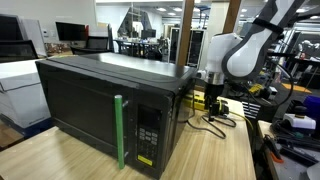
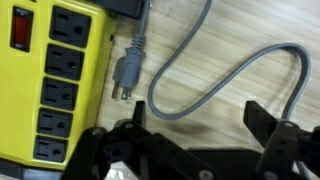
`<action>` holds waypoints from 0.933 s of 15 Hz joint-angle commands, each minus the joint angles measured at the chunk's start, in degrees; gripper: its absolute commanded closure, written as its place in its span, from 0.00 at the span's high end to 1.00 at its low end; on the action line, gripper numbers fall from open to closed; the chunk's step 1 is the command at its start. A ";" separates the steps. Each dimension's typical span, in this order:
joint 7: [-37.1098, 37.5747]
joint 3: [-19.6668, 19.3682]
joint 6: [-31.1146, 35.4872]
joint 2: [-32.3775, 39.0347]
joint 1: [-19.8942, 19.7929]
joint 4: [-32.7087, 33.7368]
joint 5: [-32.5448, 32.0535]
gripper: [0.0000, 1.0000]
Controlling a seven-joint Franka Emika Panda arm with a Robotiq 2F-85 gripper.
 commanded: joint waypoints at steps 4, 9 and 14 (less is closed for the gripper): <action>17.77 -7.78 6.51 1.11 2.44 0.66 -9.53 1.00; 23.48 -9.00 2.26 3.62 1.95 1.80 -7.72 1.00; 19.95 -5.92 3.04 2.84 1.03 -0.01 -4.94 1.00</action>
